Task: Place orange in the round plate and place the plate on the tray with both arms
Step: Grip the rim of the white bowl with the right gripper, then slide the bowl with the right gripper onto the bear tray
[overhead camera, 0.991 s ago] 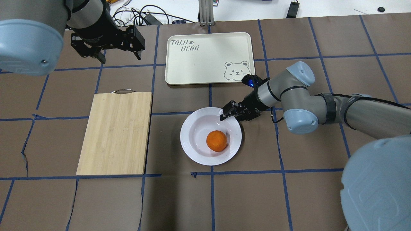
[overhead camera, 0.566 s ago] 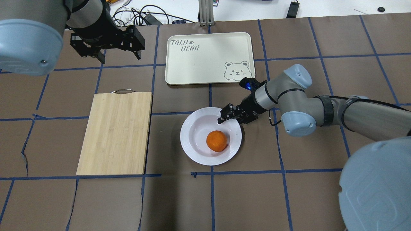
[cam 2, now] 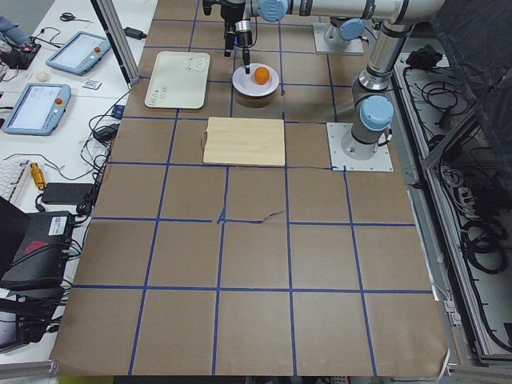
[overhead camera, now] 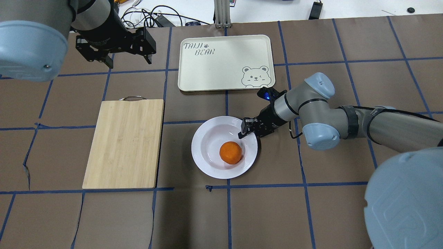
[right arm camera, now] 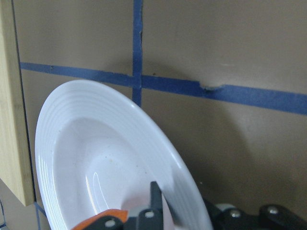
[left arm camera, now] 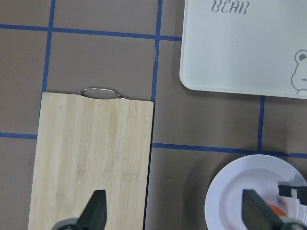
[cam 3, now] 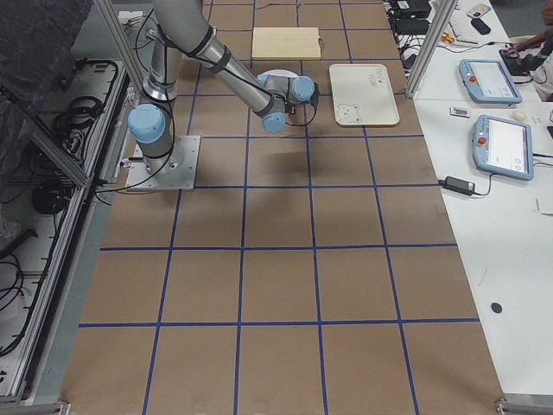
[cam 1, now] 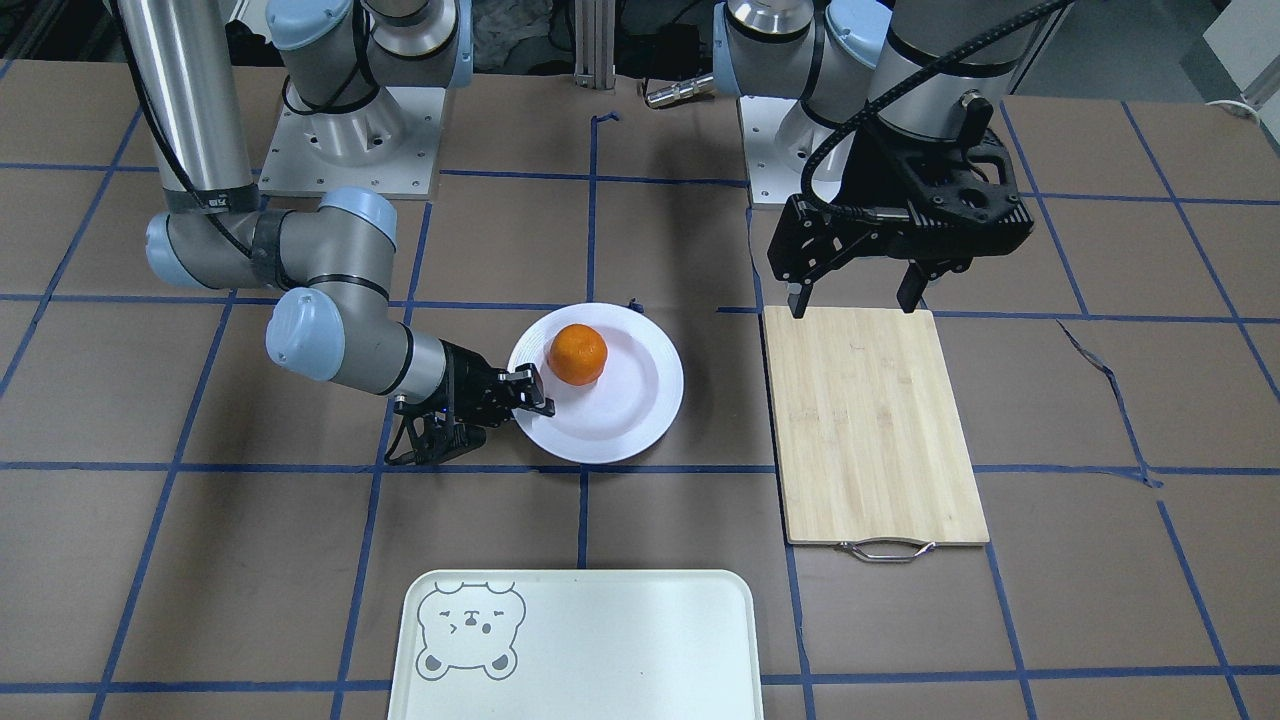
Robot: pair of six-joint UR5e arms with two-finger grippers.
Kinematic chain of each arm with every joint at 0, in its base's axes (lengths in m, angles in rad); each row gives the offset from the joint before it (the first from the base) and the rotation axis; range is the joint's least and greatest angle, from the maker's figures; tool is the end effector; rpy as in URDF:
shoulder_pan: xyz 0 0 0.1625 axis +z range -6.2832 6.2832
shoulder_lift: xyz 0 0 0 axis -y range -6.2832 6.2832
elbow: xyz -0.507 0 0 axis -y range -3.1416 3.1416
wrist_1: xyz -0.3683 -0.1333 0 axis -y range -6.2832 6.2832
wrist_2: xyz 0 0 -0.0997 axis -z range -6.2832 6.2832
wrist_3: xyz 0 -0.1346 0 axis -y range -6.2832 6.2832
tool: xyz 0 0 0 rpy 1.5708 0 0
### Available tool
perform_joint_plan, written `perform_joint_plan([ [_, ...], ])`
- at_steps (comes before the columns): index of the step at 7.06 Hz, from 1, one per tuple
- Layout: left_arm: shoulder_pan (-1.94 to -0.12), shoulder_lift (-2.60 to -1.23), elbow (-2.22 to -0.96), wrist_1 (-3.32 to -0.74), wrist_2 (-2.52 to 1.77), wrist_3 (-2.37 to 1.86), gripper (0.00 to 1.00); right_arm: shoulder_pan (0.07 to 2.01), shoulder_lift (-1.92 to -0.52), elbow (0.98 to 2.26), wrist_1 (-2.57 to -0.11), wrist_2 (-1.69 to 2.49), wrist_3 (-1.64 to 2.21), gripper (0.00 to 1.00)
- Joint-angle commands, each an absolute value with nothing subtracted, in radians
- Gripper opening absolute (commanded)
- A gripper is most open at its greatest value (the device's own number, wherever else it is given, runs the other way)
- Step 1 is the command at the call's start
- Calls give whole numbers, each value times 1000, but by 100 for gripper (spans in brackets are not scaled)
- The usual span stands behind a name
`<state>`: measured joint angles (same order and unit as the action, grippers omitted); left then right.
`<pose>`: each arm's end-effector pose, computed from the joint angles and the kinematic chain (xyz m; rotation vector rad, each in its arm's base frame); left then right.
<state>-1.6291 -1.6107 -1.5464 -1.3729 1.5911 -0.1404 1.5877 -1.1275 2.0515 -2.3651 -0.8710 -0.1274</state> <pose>-0.1601 -0.5025 0.5491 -0.1312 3.1236 -0.2876 0.2288 -0.5212 0.2116 -0.1179 2.4320 0.1088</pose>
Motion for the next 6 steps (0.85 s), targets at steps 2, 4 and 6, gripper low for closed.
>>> perform_joint_plan([
  [2, -1629, -1609, -1546, -1373, 1592, -140, 100, 1586, -1138, 2046, -2397, -861, -166, 0],
  [4, -1629, -1609, -1548, -1374, 1592, -140, 100, 1583, -1138, 2045, -2596, -864, -166, 0],
  [6, -1629, -1609, -1546, -1373, 1592, -140, 100, 1583, -1144, 2031, -2718, -853, -152, 0],
])
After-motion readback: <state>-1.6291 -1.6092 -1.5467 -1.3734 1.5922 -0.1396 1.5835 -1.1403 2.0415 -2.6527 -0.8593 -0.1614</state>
